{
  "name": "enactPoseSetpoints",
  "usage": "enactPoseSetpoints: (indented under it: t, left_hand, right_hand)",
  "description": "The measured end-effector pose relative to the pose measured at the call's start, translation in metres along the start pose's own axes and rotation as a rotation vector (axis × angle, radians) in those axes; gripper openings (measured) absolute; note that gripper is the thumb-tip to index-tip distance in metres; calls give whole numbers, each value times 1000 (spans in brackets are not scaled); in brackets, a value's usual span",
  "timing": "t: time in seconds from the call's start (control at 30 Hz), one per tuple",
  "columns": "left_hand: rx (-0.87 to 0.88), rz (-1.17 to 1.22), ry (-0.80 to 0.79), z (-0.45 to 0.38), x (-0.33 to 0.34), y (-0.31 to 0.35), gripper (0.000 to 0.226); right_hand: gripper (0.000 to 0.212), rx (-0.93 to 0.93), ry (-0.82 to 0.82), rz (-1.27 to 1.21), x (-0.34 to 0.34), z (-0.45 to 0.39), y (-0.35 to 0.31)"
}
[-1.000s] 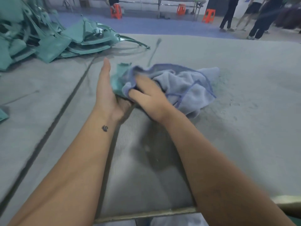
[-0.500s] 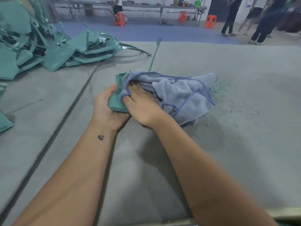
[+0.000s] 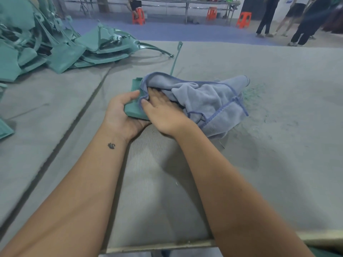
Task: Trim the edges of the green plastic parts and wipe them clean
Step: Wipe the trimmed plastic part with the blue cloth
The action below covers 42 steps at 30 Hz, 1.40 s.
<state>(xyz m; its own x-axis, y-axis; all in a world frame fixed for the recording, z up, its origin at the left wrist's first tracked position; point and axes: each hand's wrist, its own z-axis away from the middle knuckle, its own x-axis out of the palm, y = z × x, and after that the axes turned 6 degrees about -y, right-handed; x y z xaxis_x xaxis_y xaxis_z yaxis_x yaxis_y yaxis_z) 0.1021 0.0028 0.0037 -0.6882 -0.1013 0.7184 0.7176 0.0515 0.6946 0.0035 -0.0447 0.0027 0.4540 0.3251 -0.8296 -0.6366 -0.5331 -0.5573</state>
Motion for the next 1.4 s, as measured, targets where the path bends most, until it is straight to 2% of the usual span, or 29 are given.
enactPoseSetpoints:
  t: [0.1,0.2,0.27,0.33,0.4,0.57,0.63,0.67,0.73,0.83,0.9,0.97,1.07,1.13,1.2,1.27,1.33,1.4]
  left_hand:
    - [2,-18,-31,3,-3,5,39]
    - [32,-3,-26,4,-12,17,45]
    - [81,16,-10,5,-17,26,44]
    - [98,12,0,5,-18,30,49]
    - [100,41,-1,3,-18,29,52]
    - [99,128,-114,1,-15,24,45]
    - [95,159,-177,1,-14,23,38]
    - [89,167,-189,0,-13,22,37]
    - [66,177,-153,-1,-10,21,44]
    - [68,95,16,-9,-10,18,67]
    - [63,-50,77,-13,-8,15,74]
    - [28,-279,57,-14,0,9,63]
    - [105,-488,95,-17,10,-4,21]
    - [184,-423,183,-19,10,-7,5]
    - [205,-252,245,-20,6,-3,10]
    - [211,-113,245,-19,3,-1,18]
    - [198,-70,219,-17,4,0,20]
    - [199,-95,177,-15,8,-2,19]
  right_hand:
    - [63,-6,135,18,-1,4,9]
    - [44,37,293,20,-13,10,21]
    - [30,65,336,-127,-19,13,24]
    - [28,44,366,-447,-22,14,22]
    - [27,-21,308,-745,-25,14,19]
    - [9,-50,136,-982,-37,16,25]
    - [12,-87,30,-1125,-42,17,29]
    - [15,-84,-13,-1131,-42,18,31]
    - [16,-32,12,-1053,-42,16,31]
    - [30,46,242,-1023,-37,8,33]
    - [35,128,392,-1001,-36,2,34]
    - [34,167,457,-1033,-34,-1,36]
    - [32,168,416,-1029,-29,-3,34]
    - [31,130,362,-1054,-25,-3,30]
    - [30,86,318,-1080,-22,-2,27]
    - [25,40,305,-1069,-19,-1,27]
    - [7,-1,318,-1021,-17,0,25]
    - [14,-4,319,-1010,-14,0,25]
